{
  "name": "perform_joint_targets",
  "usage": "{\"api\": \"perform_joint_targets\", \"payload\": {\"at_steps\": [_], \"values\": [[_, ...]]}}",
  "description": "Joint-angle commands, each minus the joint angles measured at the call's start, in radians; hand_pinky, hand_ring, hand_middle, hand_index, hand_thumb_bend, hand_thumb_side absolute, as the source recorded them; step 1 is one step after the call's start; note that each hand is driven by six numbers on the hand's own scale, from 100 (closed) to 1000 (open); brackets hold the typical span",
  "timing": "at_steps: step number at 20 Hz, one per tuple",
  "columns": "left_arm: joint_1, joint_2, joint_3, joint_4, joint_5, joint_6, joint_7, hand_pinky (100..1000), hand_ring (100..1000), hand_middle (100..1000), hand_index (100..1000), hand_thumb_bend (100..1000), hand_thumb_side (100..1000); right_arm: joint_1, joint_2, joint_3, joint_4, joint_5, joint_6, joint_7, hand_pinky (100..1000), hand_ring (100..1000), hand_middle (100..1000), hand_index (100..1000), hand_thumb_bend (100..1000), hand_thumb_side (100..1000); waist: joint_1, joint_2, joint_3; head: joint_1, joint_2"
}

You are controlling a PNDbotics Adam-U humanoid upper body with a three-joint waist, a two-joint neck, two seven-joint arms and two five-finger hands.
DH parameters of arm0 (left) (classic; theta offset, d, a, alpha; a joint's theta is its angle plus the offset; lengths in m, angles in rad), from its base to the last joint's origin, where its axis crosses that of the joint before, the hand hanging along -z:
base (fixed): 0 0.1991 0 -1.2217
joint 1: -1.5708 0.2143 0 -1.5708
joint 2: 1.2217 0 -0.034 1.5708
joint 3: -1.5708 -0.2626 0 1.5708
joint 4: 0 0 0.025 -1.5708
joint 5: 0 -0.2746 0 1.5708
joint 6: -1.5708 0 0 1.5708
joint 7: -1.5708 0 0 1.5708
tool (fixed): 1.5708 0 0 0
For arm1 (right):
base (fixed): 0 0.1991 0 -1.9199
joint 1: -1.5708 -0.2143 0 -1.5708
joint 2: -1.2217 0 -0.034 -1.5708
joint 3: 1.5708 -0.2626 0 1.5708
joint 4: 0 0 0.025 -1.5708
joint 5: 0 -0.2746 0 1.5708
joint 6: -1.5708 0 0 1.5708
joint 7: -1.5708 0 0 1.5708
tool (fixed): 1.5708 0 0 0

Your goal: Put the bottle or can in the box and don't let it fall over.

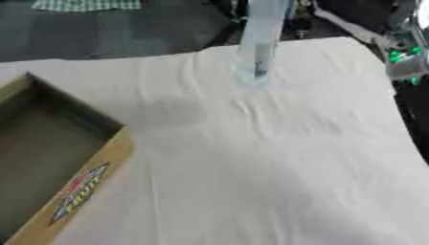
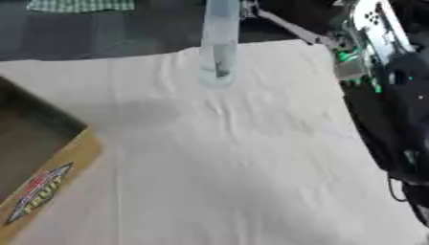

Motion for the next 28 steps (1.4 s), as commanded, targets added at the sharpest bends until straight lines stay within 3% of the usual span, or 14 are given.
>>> {"api": "perform_joint_targets", "payload": {"at_steps": [1, 9, 13, 18, 19, 23, 25, 28], "values": [[-0.007, 0.037, 0.005, -0.021, 0.008, -0.001, 0.003, 1000, 705, 710, 869, 250, 852, -0.047, -0.007, 0.020, -0.024, -0.013, 0.010, -0.013, 100, 177, 284, 1000, 238, 958, -0.009, -0.039, 0.011, -0.017, 0.028], [-0.008, 0.041, 0.009, -0.021, 0.016, -0.005, 0.008, 1000, 705, 711, 869, 262, 834, -0.096, 0.052, 0.087, -0.024, 0.025, 0.052, -0.034, 172, 234, 326, 1000, 224, 972, -0.031, -0.085, 0.058, -0.061, 0.074], [-0.016, 0.043, 0.011, -0.021, 0.018, -0.016, 0.011, 1000, 705, 710, 864, 268, 824, -0.112, 0.079, 0.112, -0.015, 0.058, 0.075, -0.042, 336, 325, 392, 1000, 206, 972, -0.039, -0.099, 0.097, -0.101, 0.093], [-0.018, 0.042, 0.010, -0.021, 0.023, -0.022, 0.012, 1000, 705, 710, 864, 268, 824, -0.116, 0.091, 0.121, -0.008, 0.090, 0.086, -0.039, 336, 325, 392, 1000, 206, 972, -0.042, -0.104, 0.110, -0.115, 0.100], [-0.018, 0.035, 0.010, -0.021, 0.026, -0.018, 0.014, 1000, 700, 703, 860, 271, 825, -0.122, 0.100, 0.130, -0.008, 0.093, 0.092, -0.041, 466, 457, 490, 966, 168, 956, -0.048, -0.108, 0.119, -0.134, 0.111], [-0.028, 0.012, 0.001, -0.021, 0.037, -0.002, 0.007, 1000, 699, 702, 859, 273, 826, -0.133, 0.139, 0.155, 0.019, 0.131, 0.121, -0.054, 499, 520, 540, 953, 160, 950, -0.064, -0.116, 0.171, -0.186, 0.134], [-0.032, 0.009, 0.003, -0.021, 0.039, -0.001, 0.007, 1000, 697, 701, 858, 275, 824, -0.136, 0.151, 0.160, 0.032, 0.145, 0.128, -0.054, 513, 549, 596, 945, 161, 951, -0.069, -0.116, 0.184, -0.199, 0.141], [-0.039, 0.008, 0.006, -0.021, 0.041, -0.004, 0.010, 1000, 696, 699, 857, 277, 821, -0.144, 0.166, 0.167, 0.051, 0.158, 0.134, -0.051, 519, 562, 604, 940, 160, 951, -0.077, -0.114, 0.202, -0.224, 0.148]]}}
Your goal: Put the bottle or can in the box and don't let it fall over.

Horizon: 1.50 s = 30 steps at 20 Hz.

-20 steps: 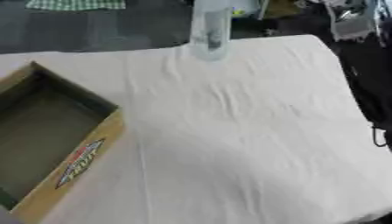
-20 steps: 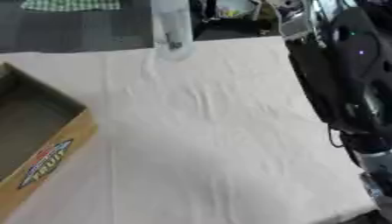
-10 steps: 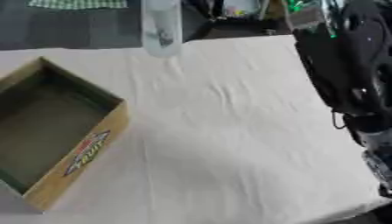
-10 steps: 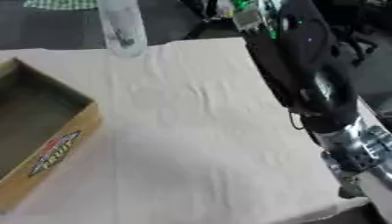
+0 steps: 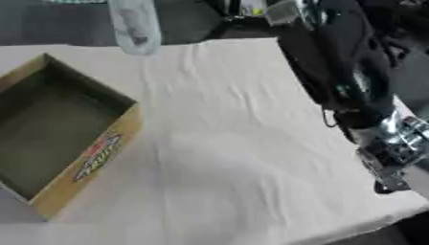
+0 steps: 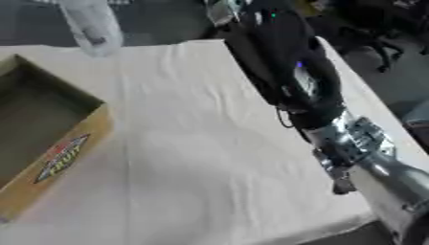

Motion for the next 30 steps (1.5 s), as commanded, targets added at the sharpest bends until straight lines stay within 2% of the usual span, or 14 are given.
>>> {"api": "perform_joint_targets", "payload": {"at_steps": [1, 5, 6, 7, 15, 21, 30], "values": [[-0.016, 0.013, 0.007, -0.020, 0.005, -0.001, 0.004, 1000, 695, 698, 856, 278, 820, -0.030, -0.001, -0.005, 0.014, 0.015, 0.006, 0.004, 522, 570, 609, 933, 161, 950, 0.000, -0.020, 0.009, -0.028, 0.007], [-0.028, 0.011, 0.008, -0.020, 0.008, -0.001, 0.009, 1000, 693, 696, 855, 279, 820, -0.047, 0.016, 0.003, 0.035, 0.022, 0.008, 0.005, 523, 569, 609, 920, 164, 954, -0.013, -0.009, 0.032, -0.057, 0.006], [-0.032, 0.010, 0.008, -0.020, 0.008, -0.001, 0.009, 1000, 693, 696, 855, 251, 831, -0.052, 0.021, 0.004, 0.039, 0.024, 0.007, 0.004, 522, 567, 606, 912, 166, 952, -0.016, -0.006, 0.038, -0.062, 0.005], [-0.036, 0.009, 0.008, -0.020, 0.009, 0.000, 0.010, 1000, 693, 696, 855, 280, 821, -0.058, 0.027, 0.007, 0.045, 0.024, 0.007, 0.003, 522, 565, 605, 909, 167, 952, -0.019, -0.002, 0.044, -0.067, 0.002], [-0.062, -0.001, 0.018, -0.020, 0.017, 0.004, 0.031, 1000, 695, 693, 853, 286, 822, -0.088, 0.080, 0.024, 0.110, 0.009, -0.023, -0.019, 519, 549, 587, 898, 202, 955, -0.030, 0.021, 0.091, -0.103, -0.020], [-0.067, -0.005, 0.027, -0.020, 0.019, 0.010, 0.070, 1000, 701, 689, 842, 290, 828, -0.076, 0.110, 0.031, 0.161, -0.009, -0.027, -0.026, 515, 536, 574, 892, 220, 961, -0.033, 0.031, 0.107, -0.119, -0.035], [-0.084, -0.012, 0.029, -0.020, 0.019, 0.014, 0.099, 1000, 691, 677, 827, 295, 831, -0.050, 0.147, 0.043, 0.238, -0.021, 0.009, -0.026, 508, 517, 555, 873, 244, 984, -0.035, 0.052, 0.121, -0.137, -0.049]]}}
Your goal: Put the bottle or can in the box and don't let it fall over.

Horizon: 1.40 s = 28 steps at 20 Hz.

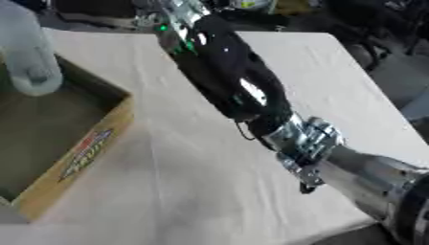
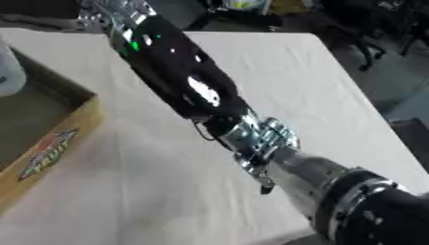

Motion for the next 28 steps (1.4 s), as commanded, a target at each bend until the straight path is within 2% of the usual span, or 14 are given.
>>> {"api": "perform_joint_targets", "payload": {"at_steps": [1, 7, 14, 28], "values": [[-0.014, 0.014, 0.011, -0.020, 0.002, -0.003, 0.014, 1000, 690, 676, 826, 295, 832, -0.012, -0.005, -0.009, 0.014, -0.010, 0.010, 0.004, 505, 513, 551, 869, 247, 984, 0.010, -0.012, 0.004, -0.009, -0.017], [-0.016, 0.012, 0.012, -0.020, 0.000, -0.005, 0.019, 1000, 689, 675, 824, 296, 833, 0.012, 0.022, -0.012, 0.060, -0.009, 0.024, 0.003, 502, 506, 544, 861, 261, 998, 0.010, 0.000, 0.001, -0.001, -0.025], [-0.021, 0.012, 0.010, -0.020, -0.002, -0.010, 0.013, 1000, 688, 673, 824, 293, 835, 0.045, 0.041, 0.001, 0.103, 0.051, 0.051, 0.015, 502, 501, 540, 859, 273, 1000, 0.013, 0.011, -0.008, 0.013, -0.033], [-0.014, 0.011, 0.010, -0.020, -0.005, -0.008, 0.008, 1000, 686, 671, 824, 292, 838, 0.094, 0.064, 0.005, 0.176, 0.151, 0.096, 0.041, 503, 496, 535, 864, 299, 1000, 0.018, 0.011, -0.029, 0.024, -0.042]]}}
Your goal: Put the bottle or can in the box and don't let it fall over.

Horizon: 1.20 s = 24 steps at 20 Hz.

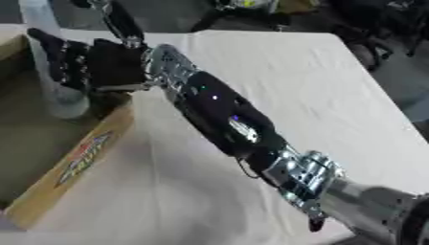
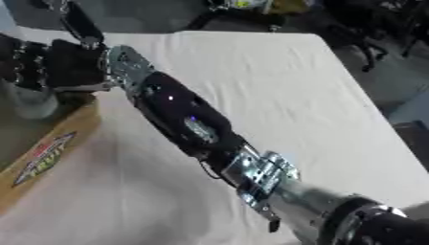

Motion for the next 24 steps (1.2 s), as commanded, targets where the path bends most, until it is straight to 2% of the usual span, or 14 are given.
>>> {"api": "perform_joint_targets", "payload": {"at_steps": [1, 7, 11, 12, 14, 15, 17, 24], "values": [[-0.005, 0.019, 0.009, -0.020, -0.005, -0.001, -0.005, 1000, 686, 671, 824, 292, 838, -0.008, -0.008, -0.004, 0.001, 0.024, 0.009, 0.007, 503, 496, 535, 864, 299, 1000, 0.013, -0.018, -0.003, 0.003, -0.015], [0.004, 0.019, 0.010, -0.020, -0.007, 0.000, -0.007, 1000, 685, 671, 824, 291, 839, 0.012, -0.011, -0.008, 0.007, 0.054, 0.012, 0.023, 499, 492, 534, 865, 298, 1000, 0.022, -0.021, -0.021, 0.010, -0.009], [0.009, 0.020, 0.010, -0.020, -0.007, 0.002, -0.007, 1000, 685, 670, 824, 291, 839, 0.027, -0.016, -0.010, -0.009, 0.072, 0.013, 0.035, 446, 417, 483, 866, 298, 1000, 0.027, -0.026, -0.035, 0.018, -0.004], [0.010, 0.021, 0.010, -0.020, -0.007, 0.002, -0.007, 1000, 685, 670, 824, 291, 838, 0.030, -0.017, -0.011, -0.016, 0.076, 0.012, 0.038, 375, 335, 429, 871, 298, 1000, 0.028, -0.027, -0.038, 0.021, -0.003], [0.013, 0.022, 0.010, -0.020, -0.008, 0.001, -0.007, 1000, 684, 670, 824, 291, 838, 0.035, -0.022, -0.015, -0.042, 0.094, 0.007, 0.046, 129, 169, 284, 882, 290, 1000, 0.032, -0.030, -0.047, 0.029, -0.004], [0.016, 0.022, 0.011, -0.020, -0.008, 0.001, -0.007, 1000, 684, 670, 824, 291, 839, 0.036, -0.024, -0.018, -0.059, 0.106, 0.002, 0.052, 100, 100, 216, 884, 283, 1000, 0.035, -0.031, -0.051, 0.032, -0.006], [0.020, 0.021, 0.012, -0.020, -0.009, 0.002, -0.006, 1000, 688, 670, 824, 291, 838, 0.039, -0.028, -0.022, -0.092, 0.125, -0.009, 0.065, 100, 100, 108, 883, 273, 1000, 0.040, -0.033, -0.060, 0.035, -0.010], [0.035, 0.023, 0.014, -0.020, -0.012, 0.002, -0.004, 1000, 691, 669, 823, 289, 839, 0.046, -0.053, -0.039, -0.209, 0.097, -0.055, 0.093, 100, 100, 100, 870, 253, 980, 0.050, -0.038, -0.081, 0.032, -0.038]]}}
